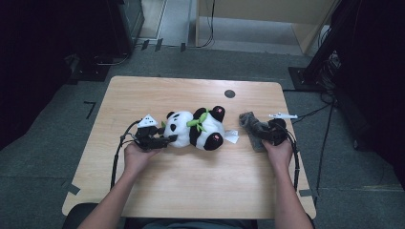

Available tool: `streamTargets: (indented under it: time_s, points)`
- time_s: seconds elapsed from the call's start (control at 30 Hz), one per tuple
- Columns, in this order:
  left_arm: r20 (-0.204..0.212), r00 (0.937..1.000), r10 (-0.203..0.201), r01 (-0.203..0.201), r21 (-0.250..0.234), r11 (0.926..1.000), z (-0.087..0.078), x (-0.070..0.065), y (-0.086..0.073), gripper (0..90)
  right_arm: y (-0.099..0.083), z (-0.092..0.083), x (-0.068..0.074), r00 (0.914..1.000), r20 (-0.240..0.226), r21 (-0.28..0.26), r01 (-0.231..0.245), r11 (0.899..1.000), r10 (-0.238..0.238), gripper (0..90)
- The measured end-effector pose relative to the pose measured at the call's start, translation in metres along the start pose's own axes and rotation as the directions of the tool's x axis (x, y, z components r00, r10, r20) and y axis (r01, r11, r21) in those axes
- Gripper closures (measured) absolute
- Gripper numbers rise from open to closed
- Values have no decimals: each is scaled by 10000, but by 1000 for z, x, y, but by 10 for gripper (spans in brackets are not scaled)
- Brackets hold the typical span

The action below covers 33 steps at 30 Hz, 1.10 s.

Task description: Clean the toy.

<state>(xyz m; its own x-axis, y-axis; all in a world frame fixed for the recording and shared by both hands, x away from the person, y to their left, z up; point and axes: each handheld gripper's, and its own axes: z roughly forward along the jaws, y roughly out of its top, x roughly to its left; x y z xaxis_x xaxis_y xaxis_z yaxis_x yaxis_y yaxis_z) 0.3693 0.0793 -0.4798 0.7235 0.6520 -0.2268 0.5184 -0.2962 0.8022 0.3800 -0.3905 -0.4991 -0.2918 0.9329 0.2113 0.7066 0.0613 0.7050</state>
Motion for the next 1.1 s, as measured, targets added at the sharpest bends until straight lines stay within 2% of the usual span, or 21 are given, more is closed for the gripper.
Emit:
streamTargets:
  time_s: [0.1,0.3,0.43,0.63,0.77,0.93,1.1]
  points:
    - [-4,10000,4,-4,8,10000,0,0,0,433,1,-6,-1,9998,-44,-333,-216,9992,215,462]
    - [23,10000,9,-9,13,10000,0,0,0,431,3,-17,4,10000,44,-693,-48,9976,51,390]
    - [-1,10000,32,-32,10,10000,0,-1,0,431,7,-26,11,9999,-158,-971,37,9953,-52,385]
    - [-79,9999,98,-97,38,9999,0,-2,0,431,6,-36,21,9991,-364,-1088,195,9939,-236,382]
    - [-48,10000,62,-62,16,10000,0,-1,0,431,6,-43,31,9978,-436,-1281,437,9908,-497,377]
    - [-46,10000,47,-47,11,10000,0,-1,0,432,7,-46,45,9970,-631,-1233,363,9917,-443,386]
    - [-69,9999,78,-78,14,10000,0,-2,0,432,8,-46,65,9922,-633,-1239,992,9873,-1076,366]
